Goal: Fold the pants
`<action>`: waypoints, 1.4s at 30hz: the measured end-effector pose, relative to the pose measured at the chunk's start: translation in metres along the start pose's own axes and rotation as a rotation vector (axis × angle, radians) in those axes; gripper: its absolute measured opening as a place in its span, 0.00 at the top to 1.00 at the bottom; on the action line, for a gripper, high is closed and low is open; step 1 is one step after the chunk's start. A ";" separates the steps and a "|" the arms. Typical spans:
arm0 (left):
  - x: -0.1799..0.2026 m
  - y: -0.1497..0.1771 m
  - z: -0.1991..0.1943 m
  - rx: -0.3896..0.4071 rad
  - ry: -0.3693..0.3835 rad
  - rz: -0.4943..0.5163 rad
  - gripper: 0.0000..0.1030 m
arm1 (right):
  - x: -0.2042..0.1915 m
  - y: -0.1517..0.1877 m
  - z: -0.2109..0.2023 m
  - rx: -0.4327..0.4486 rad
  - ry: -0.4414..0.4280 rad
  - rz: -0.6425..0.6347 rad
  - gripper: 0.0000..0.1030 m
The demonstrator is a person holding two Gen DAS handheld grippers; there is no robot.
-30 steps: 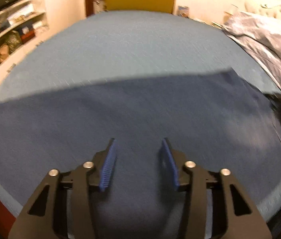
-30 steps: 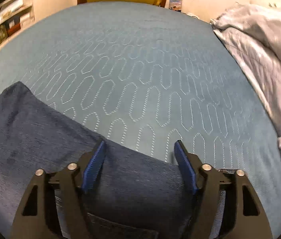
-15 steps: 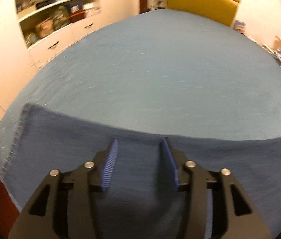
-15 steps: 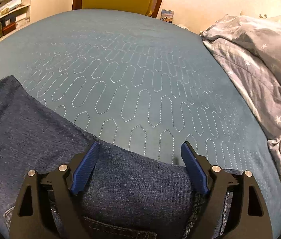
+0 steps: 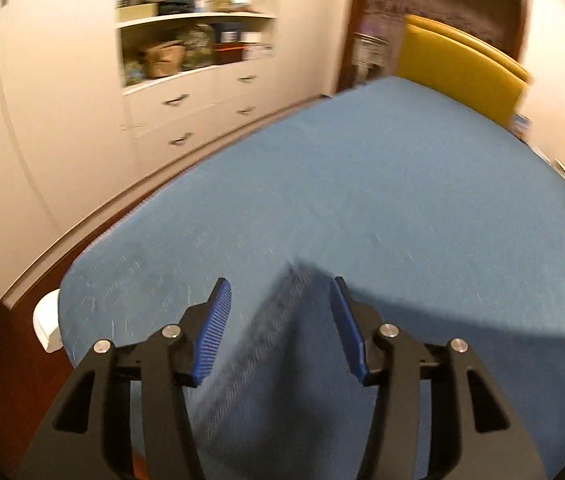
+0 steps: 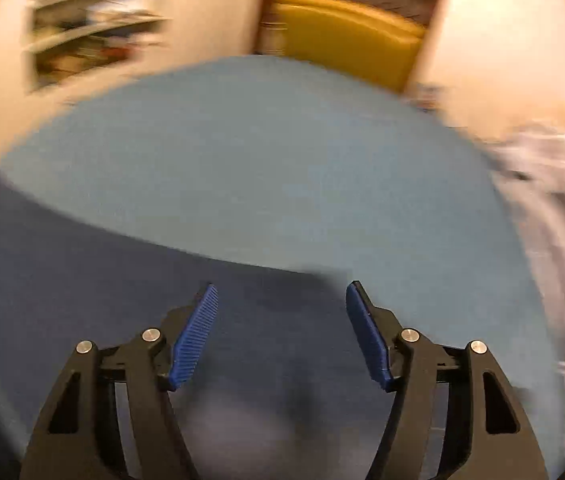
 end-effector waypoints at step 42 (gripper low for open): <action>0.010 0.072 -0.055 0.084 0.003 0.086 0.48 | -0.187 0.031 0.075 -0.136 0.090 0.099 0.36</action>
Point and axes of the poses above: each gripper's, at about its wrist camera, not at the fingertips, and z roughly the way its jaws point, x to its right, y to its underside, the point moved 4 cm from there along z, roughly the way its jaws point, and after that the axes turned 6 degrees about -y, right-handed, at the moved point
